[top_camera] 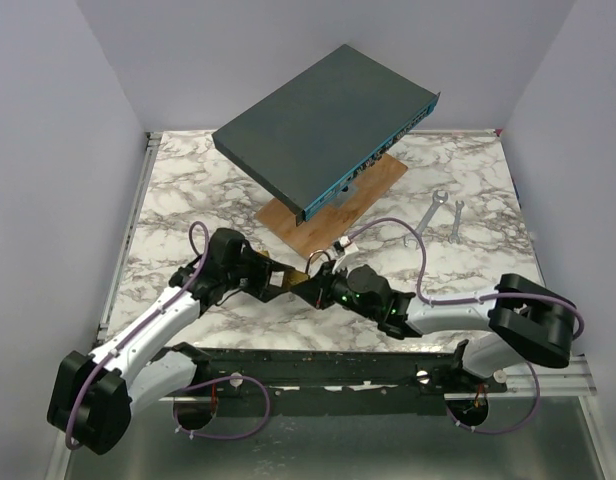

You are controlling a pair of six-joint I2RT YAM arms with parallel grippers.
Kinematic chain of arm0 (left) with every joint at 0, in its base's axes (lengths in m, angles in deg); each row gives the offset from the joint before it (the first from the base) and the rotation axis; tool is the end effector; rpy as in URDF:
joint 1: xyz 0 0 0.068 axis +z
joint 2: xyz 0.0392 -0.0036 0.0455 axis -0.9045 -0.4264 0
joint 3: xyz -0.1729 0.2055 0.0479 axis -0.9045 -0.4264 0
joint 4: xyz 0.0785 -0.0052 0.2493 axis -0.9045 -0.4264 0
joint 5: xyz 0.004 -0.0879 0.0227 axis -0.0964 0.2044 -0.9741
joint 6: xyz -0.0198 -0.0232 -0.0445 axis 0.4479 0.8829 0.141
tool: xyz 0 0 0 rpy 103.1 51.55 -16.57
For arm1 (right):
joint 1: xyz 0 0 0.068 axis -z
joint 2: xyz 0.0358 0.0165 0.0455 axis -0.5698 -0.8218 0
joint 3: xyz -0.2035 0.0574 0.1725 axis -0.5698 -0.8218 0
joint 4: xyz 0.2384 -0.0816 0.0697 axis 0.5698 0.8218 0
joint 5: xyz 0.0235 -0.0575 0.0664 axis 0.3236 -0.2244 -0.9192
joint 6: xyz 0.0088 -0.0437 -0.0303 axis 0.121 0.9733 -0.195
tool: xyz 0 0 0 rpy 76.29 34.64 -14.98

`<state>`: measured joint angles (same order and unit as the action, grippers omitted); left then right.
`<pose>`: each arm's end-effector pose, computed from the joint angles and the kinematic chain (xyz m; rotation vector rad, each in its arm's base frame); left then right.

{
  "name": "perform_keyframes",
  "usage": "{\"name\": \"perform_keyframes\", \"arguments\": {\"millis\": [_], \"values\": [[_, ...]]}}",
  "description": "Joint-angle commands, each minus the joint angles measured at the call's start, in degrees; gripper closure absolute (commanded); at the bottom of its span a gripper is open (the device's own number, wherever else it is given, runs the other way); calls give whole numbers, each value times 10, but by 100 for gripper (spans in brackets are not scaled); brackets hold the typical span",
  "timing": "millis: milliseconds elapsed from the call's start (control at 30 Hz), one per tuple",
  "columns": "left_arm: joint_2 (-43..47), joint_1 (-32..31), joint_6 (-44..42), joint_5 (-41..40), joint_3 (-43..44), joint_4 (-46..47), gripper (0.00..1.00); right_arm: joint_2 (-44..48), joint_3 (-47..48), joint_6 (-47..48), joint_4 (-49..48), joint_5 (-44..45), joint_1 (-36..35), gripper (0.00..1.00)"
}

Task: Lock with the key
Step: Pick up the lock from the center of the board.

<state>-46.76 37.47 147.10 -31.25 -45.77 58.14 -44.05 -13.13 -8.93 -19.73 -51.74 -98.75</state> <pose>0.1695 -0.1011 0.2071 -1.5140 2.4277 -1.2206 0.1326 0.2602 0.1837 -0.2460 1.9692 1.1511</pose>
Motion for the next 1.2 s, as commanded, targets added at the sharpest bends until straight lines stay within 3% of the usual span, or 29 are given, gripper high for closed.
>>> {"name": "perform_keyframes", "arguments": {"millis": [0, 100, 267, 400, 500, 667, 867, 1167], "values": [[34, -10, -46, 51, 8, 52, 68, 47, 21, 47, 37, 27, -4, 99], [59, -11, -119, 41, 22, 38, 30, 94, 15, 62, 67, 10, -5, 99], [111, -8, -312, 7, 73, -27, 10, 186, 30, 99, 182, -101, -4, 99], [170, -16, -529, 30, 124, -45, 10, 266, 47, 110, 281, -211, -4, 99], [218, -20, -640, 83, 172, -41, 9, 302, 70, 117, 339, -293, -5, 99], [193, -46, -790, 163, 287, -61, 10, 316, 119, 107, 365, -428, -5, 99], [109, -71, -823, 335, 374, -14, 13, 323, 163, 72, 341, -514, -5, 99], [39, -103, -810, 449, 391, 45, 17, 331, 179, 34, 298, -545, -4, 99]]}}
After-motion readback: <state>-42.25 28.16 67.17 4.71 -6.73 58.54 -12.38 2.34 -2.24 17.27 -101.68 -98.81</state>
